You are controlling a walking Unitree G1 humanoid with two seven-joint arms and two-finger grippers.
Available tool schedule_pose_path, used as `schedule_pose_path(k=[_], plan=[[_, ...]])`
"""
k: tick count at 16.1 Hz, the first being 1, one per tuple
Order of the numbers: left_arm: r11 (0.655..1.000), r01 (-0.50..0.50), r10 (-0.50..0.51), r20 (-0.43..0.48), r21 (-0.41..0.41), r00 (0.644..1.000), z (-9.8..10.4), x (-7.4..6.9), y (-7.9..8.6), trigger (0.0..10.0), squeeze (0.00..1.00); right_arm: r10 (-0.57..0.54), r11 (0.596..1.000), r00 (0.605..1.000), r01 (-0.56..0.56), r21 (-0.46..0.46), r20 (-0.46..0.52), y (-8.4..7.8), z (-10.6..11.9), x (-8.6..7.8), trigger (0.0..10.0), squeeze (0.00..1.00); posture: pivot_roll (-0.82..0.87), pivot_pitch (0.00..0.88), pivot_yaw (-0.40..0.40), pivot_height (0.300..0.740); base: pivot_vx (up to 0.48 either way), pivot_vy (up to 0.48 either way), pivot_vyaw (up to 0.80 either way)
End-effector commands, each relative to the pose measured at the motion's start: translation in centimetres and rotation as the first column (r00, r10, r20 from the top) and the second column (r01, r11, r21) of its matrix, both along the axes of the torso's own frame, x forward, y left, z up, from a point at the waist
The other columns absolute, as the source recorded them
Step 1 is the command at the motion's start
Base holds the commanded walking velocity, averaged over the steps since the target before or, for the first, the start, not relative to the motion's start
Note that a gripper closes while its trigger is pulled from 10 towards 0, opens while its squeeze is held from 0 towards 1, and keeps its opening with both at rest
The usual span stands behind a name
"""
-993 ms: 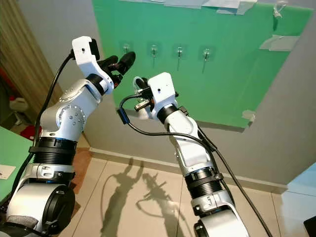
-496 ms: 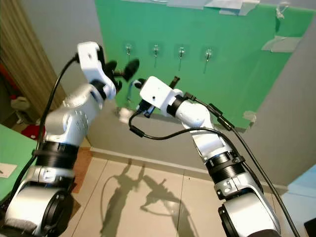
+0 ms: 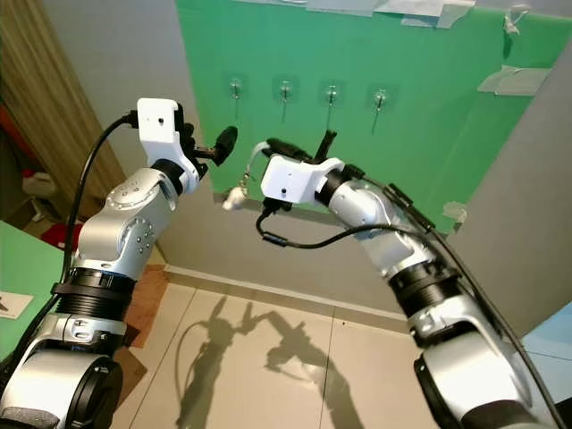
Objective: Hang keys on a hook
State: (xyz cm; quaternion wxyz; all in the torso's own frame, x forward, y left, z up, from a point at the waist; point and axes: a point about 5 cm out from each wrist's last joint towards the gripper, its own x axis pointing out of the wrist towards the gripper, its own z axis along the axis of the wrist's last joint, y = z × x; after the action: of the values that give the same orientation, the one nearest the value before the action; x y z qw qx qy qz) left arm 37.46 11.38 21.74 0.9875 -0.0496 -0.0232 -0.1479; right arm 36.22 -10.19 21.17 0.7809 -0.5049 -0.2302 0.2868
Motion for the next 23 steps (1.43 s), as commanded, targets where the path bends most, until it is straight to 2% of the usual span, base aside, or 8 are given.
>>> schedule_pose_path(k=[1, 10, 11, 12, 19, 20, 21, 23], plan=[[0.999, -0.004, 0.004, 0.006, 0.040, 1.000, -0.3, 0.0, 0.0, 10.0, 0.00, 0.008, 0.999, 0.999, -0.007, -0.033, 0.044, 0.0, 0.5, 0.2, 0.0, 0.00, -0.05, 0.000, 0.046, 0.740, 0.000, 0.000, 0.00], [0.989, 0.013, -0.016, 0.014, 0.146, 1.000, -1.5, -0.6, -0.7, 10.0, 0.00, -0.013, 0.993, 0.984, 0.033, -0.112, 0.179, -0.2, -0.2, 0.7, 0.0, 0.00, -0.05, 0.000, 0.042, 0.740, 0.000, 0.000, 0.00], [0.992, 0.023, -0.025, 0.018, 0.124, 1.000, -1.6, -0.7, -0.8, 10.0, 0.38, -0.020, 0.995, 0.984, 0.036, -0.090, 0.175, -0.1, -0.4, 0.7, 0.0, 0.00, -0.05, 0.000, 0.042, 0.740, 0.000, 0.000, 0.00], [0.992, 0.041, -0.044, 0.023, 0.117, 0.999, -1.6, -0.9, -1.0, 10.0, 1.00, -0.021, 0.996, 0.985, 0.035, -0.078, 0.173, 0.0, -0.5, 0.6, 0.0, 0.00, -0.05, 0.000, 0.041, 0.740, 0.000, 0.000, 0.00], [0.994, 0.050, -0.050, -0.003, 0.094, 0.999, -2.2, -1.2, -0.8, 10.0, 1.00, -0.024, 0.998, 0.987, 0.033, -0.057, 0.159, 0.3, -1.1, 0.6, 0.0, 0.00, -0.05, 0.000, 0.040, 0.740, 0.000, 0.000, 0.00], [0.996, 0.057, -0.057, -0.005, 0.073, 0.998, -2.3, -1.2, -0.9, 10.0, 0.82, -0.027, 0.998, 0.987, 0.036, -0.056, 0.161, 0.2, -1.0, 0.6, 0.0, 0.00, -0.05, 0.000, 0.039, 0.740, 0.000, 0.000, 0.00], [0.997, 0.070, -0.070, -0.004, 0.045, 0.998, -2.3, -1.3, -0.9, 0.0, 0.00, -0.030, 0.998, 0.986, 0.039, -0.054, 0.163, 0.2, -1.0, 0.7, 0.0, 0.00, -0.05, 0.000, 0.038, 0.740, 0.000, 0.000, 0.00], [0.995, 0.034, -0.035, 0.005, 0.091, 0.999, -2.5, -1.3, -0.6, 0.0, 0.00, -0.035, 0.998, 0.986, 0.043, -0.047, 0.164, 0.1, -0.9, 0.7, 0.0, 0.00, -0.05, 0.000, 0.038, 0.740, 0.000, 0.000, 0.00]])
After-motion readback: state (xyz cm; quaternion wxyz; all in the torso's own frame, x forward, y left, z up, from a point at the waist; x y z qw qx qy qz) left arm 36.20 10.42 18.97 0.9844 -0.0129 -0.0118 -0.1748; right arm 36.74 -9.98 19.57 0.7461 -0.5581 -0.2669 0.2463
